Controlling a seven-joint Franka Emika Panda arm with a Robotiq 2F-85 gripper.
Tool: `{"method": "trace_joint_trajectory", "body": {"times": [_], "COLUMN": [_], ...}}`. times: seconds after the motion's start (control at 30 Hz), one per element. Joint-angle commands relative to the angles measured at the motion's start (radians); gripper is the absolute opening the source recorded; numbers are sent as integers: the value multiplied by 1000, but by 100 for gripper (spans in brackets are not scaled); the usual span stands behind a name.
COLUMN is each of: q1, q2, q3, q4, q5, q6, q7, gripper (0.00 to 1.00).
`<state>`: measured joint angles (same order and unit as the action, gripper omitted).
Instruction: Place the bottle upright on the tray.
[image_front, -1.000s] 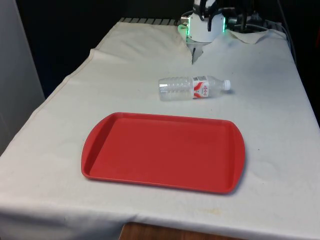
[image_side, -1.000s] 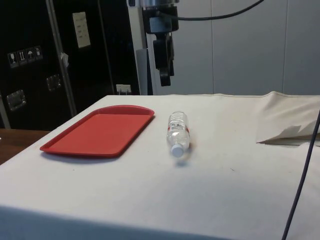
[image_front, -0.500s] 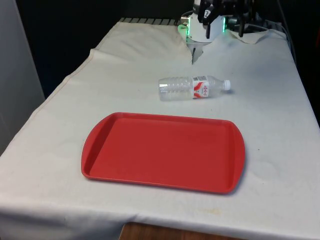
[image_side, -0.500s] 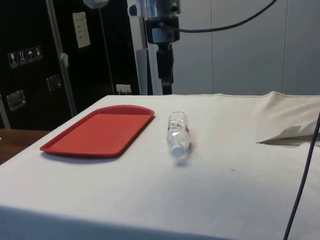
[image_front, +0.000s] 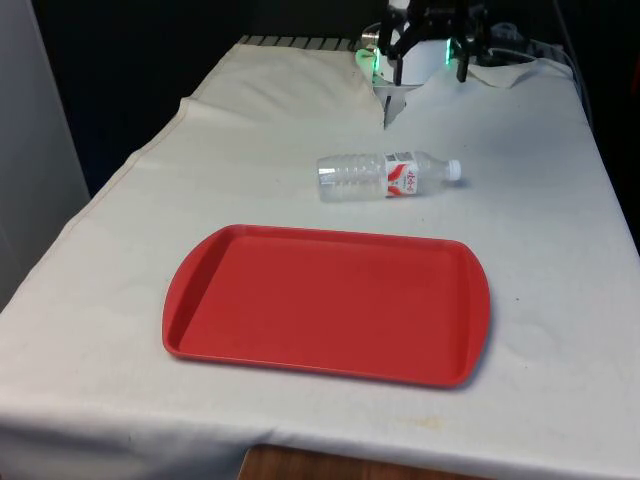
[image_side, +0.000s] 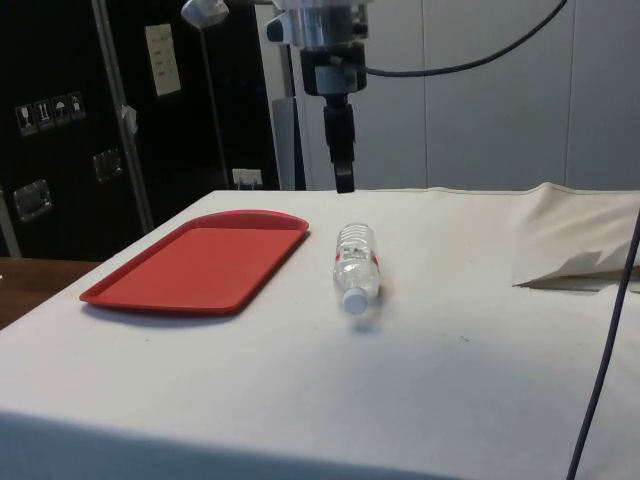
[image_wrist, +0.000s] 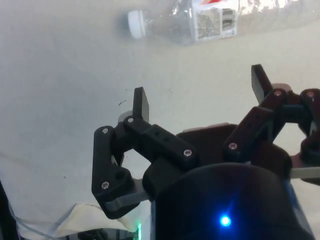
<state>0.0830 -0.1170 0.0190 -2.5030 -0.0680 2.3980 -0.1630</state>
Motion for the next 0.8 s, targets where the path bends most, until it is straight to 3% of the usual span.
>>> {"method": "trace_joint_trajectory", "body": {"times": [0.0,0.37,0.77], "q1": [-4,-2,-1], "q2": [1,8,11], "q3": [-4,-32,-34], "q4": [-7,-26,-32], "q5": [-12,-25,-26], "q6": [19,47,64], "q7": [-9,-88,-169], "gripper": [100,100,100]}}
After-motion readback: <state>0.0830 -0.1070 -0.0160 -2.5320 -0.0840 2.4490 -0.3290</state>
